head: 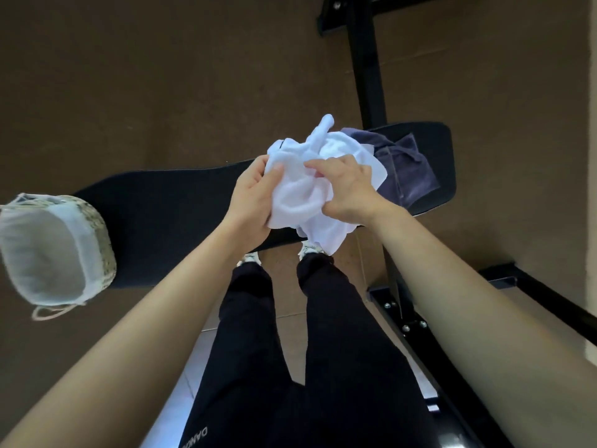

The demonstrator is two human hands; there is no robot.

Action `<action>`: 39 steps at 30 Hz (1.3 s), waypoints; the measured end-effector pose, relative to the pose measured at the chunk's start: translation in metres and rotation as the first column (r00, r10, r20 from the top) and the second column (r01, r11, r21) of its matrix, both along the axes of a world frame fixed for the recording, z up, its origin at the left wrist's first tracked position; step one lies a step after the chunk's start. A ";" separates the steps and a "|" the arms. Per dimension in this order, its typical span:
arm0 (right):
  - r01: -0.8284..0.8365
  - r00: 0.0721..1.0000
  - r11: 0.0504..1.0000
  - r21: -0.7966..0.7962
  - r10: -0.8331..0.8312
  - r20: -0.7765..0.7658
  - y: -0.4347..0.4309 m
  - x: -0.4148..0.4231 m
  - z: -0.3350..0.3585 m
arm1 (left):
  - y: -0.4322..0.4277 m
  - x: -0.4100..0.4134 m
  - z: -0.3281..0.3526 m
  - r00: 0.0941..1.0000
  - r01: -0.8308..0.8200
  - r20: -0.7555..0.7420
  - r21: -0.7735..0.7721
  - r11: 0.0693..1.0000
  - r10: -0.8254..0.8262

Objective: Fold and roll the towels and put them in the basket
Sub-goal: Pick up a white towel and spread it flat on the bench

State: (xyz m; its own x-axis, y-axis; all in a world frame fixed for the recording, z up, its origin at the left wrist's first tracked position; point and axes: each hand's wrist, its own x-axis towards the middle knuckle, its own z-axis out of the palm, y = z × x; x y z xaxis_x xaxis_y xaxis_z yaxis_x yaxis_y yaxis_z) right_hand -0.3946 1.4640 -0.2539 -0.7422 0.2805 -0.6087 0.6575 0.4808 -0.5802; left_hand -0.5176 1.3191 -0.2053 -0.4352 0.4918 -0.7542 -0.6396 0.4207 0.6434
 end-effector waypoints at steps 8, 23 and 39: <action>0.252 0.918 0.963 -0.092 -0.268 -0.292 -0.063 -0.025 0.048 | -0.028 -0.005 0.082 0.958 -0.255 0.153 0.060 0.965 0.244; 0.291 0.872 0.865 -0.408 -0.415 -0.260 -0.145 -0.114 0.149 | -0.170 -0.098 0.132 0.917 -0.304 -0.223 0.147 0.941 0.331; 0.684 0.668 0.700 -0.203 -0.714 -0.209 -0.240 -0.155 0.166 | -0.308 -0.198 0.113 0.626 0.425 -0.696 -0.072 0.902 -0.351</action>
